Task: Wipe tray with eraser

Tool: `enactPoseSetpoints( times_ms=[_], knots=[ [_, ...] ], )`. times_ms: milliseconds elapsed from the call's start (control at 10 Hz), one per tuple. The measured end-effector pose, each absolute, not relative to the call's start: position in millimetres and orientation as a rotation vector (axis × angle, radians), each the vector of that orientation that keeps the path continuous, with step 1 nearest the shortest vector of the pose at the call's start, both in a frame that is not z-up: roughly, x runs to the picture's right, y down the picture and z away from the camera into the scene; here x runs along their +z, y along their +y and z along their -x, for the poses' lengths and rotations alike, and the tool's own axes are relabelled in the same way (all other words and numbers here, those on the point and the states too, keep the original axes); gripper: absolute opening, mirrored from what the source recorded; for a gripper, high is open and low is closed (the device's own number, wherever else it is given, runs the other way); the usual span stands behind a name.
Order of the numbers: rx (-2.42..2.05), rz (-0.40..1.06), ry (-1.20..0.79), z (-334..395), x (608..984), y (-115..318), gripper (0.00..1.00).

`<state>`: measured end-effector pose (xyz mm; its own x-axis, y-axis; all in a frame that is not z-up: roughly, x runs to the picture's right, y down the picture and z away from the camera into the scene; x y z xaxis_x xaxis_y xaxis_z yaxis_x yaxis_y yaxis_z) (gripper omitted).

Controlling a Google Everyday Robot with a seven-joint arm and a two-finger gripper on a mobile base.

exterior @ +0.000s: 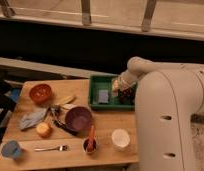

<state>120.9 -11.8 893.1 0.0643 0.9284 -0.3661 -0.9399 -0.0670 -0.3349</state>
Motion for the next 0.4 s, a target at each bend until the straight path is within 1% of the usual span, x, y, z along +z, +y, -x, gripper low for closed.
enactPoseSetpoints(
  times_ms=[100,200,400],
  knots=[
    [1.526,0.578,0.010,-111.4,892.9,-16.1,0.00],
    [1.509,0.596,-0.016,-86.1,893.4,-21.9,0.00],
    [1.503,0.622,-0.023,-65.7,893.6,-21.2,0.00]
  ],
)
